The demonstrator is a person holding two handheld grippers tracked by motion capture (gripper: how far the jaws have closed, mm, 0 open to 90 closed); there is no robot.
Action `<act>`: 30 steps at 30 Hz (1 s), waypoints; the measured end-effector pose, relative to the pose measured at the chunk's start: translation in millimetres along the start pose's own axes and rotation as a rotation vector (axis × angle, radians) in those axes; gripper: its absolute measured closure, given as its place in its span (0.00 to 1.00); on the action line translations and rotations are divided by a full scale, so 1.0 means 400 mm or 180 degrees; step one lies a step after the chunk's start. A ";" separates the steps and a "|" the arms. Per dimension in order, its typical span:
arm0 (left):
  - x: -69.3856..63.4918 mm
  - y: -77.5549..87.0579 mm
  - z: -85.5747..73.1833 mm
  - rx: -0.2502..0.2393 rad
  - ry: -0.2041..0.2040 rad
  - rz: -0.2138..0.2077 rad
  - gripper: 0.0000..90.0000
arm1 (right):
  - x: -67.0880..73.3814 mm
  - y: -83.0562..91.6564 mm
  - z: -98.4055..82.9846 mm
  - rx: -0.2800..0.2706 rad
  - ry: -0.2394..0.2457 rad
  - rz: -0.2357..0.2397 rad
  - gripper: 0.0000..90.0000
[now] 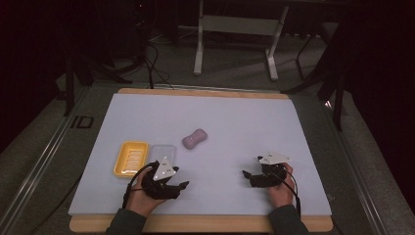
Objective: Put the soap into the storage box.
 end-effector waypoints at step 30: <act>0.104 0.025 0.032 0.0104 0.0085 0.0226 0.42 | 0.010 0.011 0.005 -0.0150 0.0116 -0.0003 0.25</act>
Point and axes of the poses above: each handheld gripper's, and its own axes: y roughly backward along the jaws, z roughly out of its top, x roughly to its left, the point moved 9 cm from there along -y, roughly forward along the jaws, and after that the axes turned 1 degree about x, right-handed, at the moved point
